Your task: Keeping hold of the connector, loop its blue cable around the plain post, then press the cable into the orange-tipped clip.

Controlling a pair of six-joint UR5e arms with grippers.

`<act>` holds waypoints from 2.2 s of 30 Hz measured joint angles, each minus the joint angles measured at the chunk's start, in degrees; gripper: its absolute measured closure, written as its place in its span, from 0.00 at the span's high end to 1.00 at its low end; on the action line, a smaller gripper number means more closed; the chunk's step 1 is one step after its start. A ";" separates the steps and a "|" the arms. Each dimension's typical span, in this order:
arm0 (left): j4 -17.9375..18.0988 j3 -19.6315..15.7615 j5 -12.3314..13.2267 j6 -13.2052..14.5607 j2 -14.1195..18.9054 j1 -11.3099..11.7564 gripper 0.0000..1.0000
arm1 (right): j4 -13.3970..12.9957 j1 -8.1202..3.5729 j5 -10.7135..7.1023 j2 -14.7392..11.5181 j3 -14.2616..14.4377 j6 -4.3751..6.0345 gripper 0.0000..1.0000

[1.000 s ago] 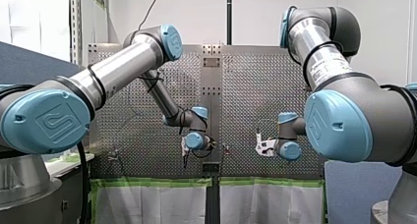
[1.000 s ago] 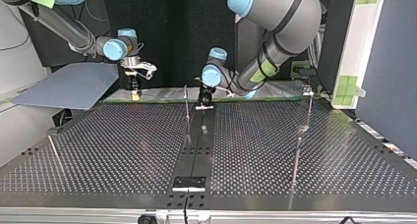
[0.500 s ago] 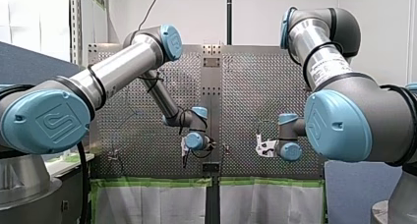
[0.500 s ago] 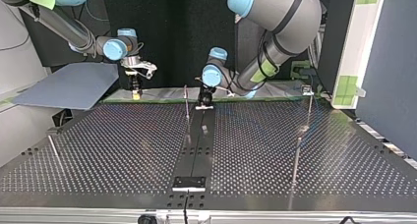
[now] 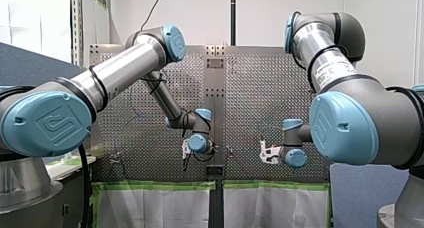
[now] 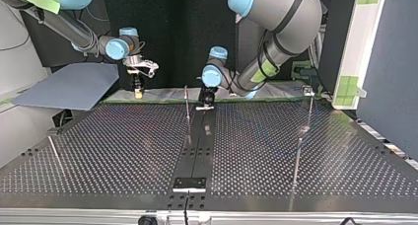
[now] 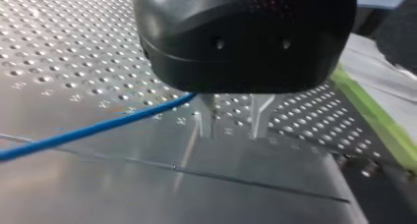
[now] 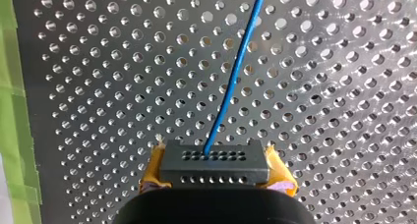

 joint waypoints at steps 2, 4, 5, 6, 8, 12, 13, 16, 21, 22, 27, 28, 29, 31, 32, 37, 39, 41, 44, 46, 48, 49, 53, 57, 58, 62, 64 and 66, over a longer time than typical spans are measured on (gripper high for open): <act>-0.82 0.00 -0.61 1.10 0.03 -0.06 0.39 | 0.03 0.01 0.00 0.01 -0.03 0.00 0.00; -1.64 0.00 -0.36 2.00 0.05 0.02 0.47 | 0.06 0.01 0.00 0.03 -0.04 -0.01 0.00; -1.98 0.00 -0.07 2.39 0.06 0.06 0.58 | 0.07 0.01 0.00 0.05 -0.04 -0.04 0.00; -2.35 -0.02 0.29 2.79 0.07 0.11 0.89 | 0.09 0.01 0.00 0.07 -0.03 -0.04 0.00; -3.35 -0.08 1.26 3.79 0.09 0.12 1.00 | 0.13 0.01 0.00 0.10 -0.03 -0.05 0.00; -5.59 -0.17 3.52 5.81 0.10 -0.38 1.00 | 0.16 0.01 0.00 0.11 -0.03 -0.02 0.00; -6.29 -0.24 4.29 6.30 0.13 -0.59 1.00 | 0.17 0.02 0.00 0.11 -0.04 -0.02 0.00; -7.21 -0.74 5.84 7.46 0.43 -1.09 1.00 | 0.17 0.04 0.00 0.12 -0.04 -0.01 0.00; -5.89 -2.81 6.58 8.50 2.05 -1.61 1.00 | 0.17 0.09 0.00 0.12 -0.03 -0.01 0.00; -5.35 -3.42 6.65 8.53 2.58 -1.65 1.00 | 0.17 0.09 0.00 0.12 -0.03 -0.01 0.00; -3.06 -5.96 7.08 8.45 4.91 -2.01 1.00 | 0.17 0.17 0.00 0.13 -0.04 -0.01 0.00; -2.80 -6.64 7.18 8.48 5.28 -2.22 1.00 | 0.17 0.17 0.00 0.15 -0.03 0.01 0.00; -2.66 -7.15 7.23 8.52 5.47 -2.39 1.00 | 0.17 0.18 0.00 0.15 -0.04 0.03 0.00; -2.25 -8.26 7.21 8.61 5.80 -2.79 1.00 | 0.21 0.18 0.00 0.15 -0.03 0.09 0.00; -2.00 -8.73 7.19 8.61 5.89 -2.97 1.00 | 0.24 0.18 0.00 0.15 -0.04 0.12 0.00; -0.04 -11.27 6.92 8.60 6.10 -4.04 1.00 | 0.36 0.19 0.00 0.16 -0.03 0.22 0.00; 0.34 -12.17 6.80 8.63 6.13 -4.40 1.00 | 0.36 0.19 0.00 0.18 -0.02 0.26 0.00; 0.65 -13.04 6.59 8.66 6.13 -4.84 1.00 | 0.39 0.21 0.00 0.18 -0.03 0.31 0.00; 0.81 -13.64 6.05 8.67 6.14 -5.51 1.00 | 0.43 0.15 0.00 0.18 -0.02 0.38 0.00; 0.88 -13.79 5.68 8.71 6.15 -6.02 1.00 | 0.53 0.05 0.00 0.16 -0.03 0.41 0.00; 0.96 -13.83 5.34 8.74 6.15 -6.45 1.00 | 0.61 -0.01 0.00 0.17 -0.03 0.42 0.00; 1.02 -13.84 5.11 8.75 6.15 -6.74 1.00 | 0.65 -0.04 0.00 0.18 -0.03 0.42 0.00; 1.32 -13.85 4.07 8.76 6.15 -7.53 1.00 | 0.66 -0.07 0.00 0.18 -0.04 0.43 0.00; 2.25 -13.86 3.43 8.72 6.21 -8.05 1.00 | 0.59 -0.10 0.00 0.17 -0.04 0.43 0.00; 2.56 -13.87 3.35 8.71 6.28 -8.18 1.00 | 0.57 -0.11 0.00 0.18 -0.05 0.43 0.00; 3.30 -13.86 2.87 8.59 6.88 -8.55 1.00 | 0.61 -0.10 0.00 0.19 -0.05 0.43 0.00; 3.51 -13.84 2.52 8.52 7.36 -8.73 1.00 | 0.66 -0.11 0.00 0.20 -0.05 0.43 0.00; 3.60 -13.84 2.31 8.47 7.70 -8.85 1.00 | 0.67 -0.11 0.00 0.21 -0.05 0.43 0.00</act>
